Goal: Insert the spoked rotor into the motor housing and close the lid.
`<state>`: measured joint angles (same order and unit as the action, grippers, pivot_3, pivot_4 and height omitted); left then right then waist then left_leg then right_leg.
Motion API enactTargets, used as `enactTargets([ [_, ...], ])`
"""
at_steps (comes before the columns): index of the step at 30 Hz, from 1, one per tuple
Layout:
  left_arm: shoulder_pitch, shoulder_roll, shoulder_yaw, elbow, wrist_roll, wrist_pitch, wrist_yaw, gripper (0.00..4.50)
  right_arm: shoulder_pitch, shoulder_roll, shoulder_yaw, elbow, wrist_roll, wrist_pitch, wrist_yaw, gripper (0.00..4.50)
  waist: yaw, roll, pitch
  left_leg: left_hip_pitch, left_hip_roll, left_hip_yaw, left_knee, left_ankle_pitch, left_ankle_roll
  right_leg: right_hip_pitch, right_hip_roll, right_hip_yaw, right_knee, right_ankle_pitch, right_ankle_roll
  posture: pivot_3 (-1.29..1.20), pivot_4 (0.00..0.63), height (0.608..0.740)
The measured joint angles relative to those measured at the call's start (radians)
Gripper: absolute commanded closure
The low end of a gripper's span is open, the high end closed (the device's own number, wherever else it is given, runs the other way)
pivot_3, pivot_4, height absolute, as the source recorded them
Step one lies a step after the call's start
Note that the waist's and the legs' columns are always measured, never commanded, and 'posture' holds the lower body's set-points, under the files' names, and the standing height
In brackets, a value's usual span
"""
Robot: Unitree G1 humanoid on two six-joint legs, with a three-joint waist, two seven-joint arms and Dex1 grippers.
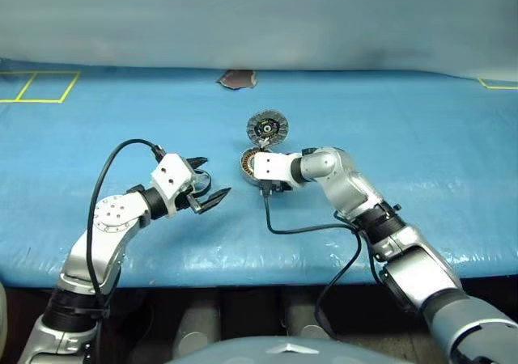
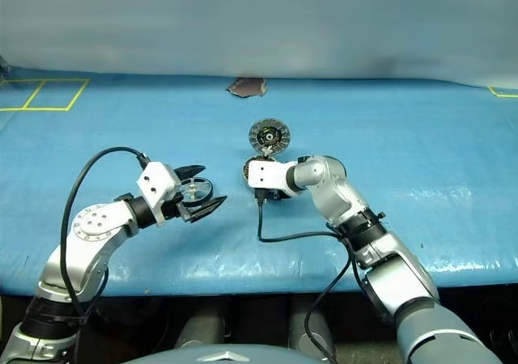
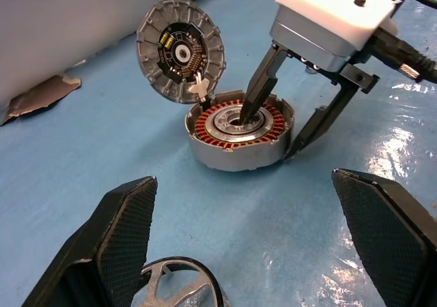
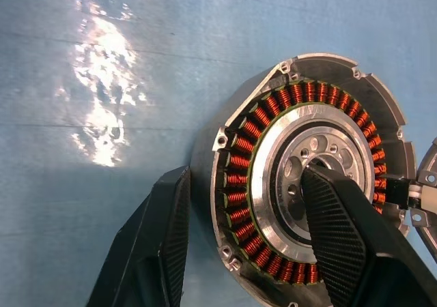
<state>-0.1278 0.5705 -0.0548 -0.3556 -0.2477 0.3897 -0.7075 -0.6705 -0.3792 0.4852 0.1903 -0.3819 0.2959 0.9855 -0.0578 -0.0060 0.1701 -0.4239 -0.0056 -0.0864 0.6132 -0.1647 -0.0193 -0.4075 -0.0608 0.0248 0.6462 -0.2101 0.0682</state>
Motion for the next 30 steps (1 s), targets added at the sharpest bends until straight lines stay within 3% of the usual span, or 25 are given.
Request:
enactTargets([
  [14, -0.009, -0.019, -0.005, 0.037, 0.001, -0.003, -0.013, 0.0, 0.153, 0.022, 0.023, -0.271, -0.021, 0.219, -0.038, 2.39, 0.0, -0.002, -0.001, 0.0, 0.0, 0.0, 0.0, 0.0, 0.0, 0.0, 0.0, 0.0, 0.0, 0.0, 0.0, 0.0, 0.15, 0.74],
  [30, -0.008, -0.02, -0.008, 0.039, 0.001, -0.004, -0.014, 0.0, 0.198, 0.032, 0.068, -0.34, -0.04, 0.258, -0.047, 2.39, -0.002, -0.006, -0.004, 0.01, 0.003, 0.0, -0.001, -0.001, -0.002, 0.009, 0.0, -0.002, -0.002, -0.002, -0.002, 0.0, 0.15, 0.74],
])
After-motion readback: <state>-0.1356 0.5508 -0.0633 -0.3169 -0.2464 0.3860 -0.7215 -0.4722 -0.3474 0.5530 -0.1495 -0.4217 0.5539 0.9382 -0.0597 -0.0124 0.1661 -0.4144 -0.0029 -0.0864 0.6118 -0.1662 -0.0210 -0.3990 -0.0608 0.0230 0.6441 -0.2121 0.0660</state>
